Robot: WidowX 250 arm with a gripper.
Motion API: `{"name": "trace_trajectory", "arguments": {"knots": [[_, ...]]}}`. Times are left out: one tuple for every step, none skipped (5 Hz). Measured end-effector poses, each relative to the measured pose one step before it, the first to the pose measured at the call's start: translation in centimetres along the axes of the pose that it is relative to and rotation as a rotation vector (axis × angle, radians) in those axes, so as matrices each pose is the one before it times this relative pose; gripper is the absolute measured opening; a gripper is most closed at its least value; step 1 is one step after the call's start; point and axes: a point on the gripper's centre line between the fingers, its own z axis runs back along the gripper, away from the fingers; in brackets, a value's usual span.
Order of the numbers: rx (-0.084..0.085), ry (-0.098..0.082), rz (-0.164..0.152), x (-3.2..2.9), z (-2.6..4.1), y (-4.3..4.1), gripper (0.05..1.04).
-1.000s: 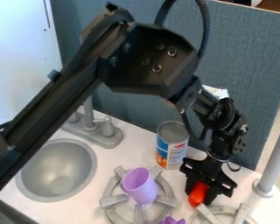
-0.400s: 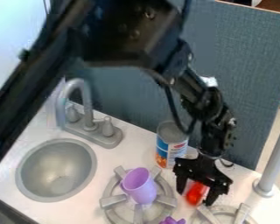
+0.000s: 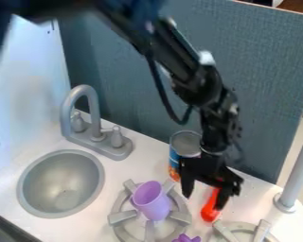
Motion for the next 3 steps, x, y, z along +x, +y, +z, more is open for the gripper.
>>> {"name": "trace_trajectory", "arguments": {"knots": [[0.0845,-0.0043,-0.0006,-2.677,1.082,2.626,0.996],[0.0214,-0.0351,-0.0052,-2.189,2.147,2.625,0.996],[0.0340,0.0303,0.0188,-0.372,0.359,1.787,0.996]]}}
